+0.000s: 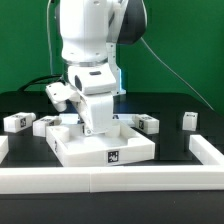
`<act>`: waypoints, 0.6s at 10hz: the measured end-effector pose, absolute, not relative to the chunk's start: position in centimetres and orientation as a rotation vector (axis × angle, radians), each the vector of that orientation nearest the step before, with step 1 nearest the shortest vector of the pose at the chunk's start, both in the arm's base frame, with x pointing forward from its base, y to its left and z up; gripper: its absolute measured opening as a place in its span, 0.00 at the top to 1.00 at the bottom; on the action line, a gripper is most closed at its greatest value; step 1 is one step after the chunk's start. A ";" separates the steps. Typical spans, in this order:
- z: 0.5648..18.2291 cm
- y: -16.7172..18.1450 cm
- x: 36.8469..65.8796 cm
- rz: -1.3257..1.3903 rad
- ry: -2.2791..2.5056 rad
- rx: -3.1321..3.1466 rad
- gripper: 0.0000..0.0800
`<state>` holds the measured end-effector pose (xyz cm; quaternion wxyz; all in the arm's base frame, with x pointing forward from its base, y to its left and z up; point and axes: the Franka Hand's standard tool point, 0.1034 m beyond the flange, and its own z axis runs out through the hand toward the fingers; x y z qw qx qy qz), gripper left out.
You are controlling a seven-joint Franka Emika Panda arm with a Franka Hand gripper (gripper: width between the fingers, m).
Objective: Assemble square table
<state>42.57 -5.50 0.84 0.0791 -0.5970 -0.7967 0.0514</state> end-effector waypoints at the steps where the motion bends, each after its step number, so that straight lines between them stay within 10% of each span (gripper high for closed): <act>1: 0.9 -4.1 42.8 0.164 -2.303 -1.892 0.90; 6: 1.0 1.9 45.8 0.131 -2.199 -2.048 0.90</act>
Offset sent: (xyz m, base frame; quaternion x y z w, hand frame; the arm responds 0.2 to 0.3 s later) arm 0.0249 0.0506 -0.0023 -0.0004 0.0015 0.0817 0.9967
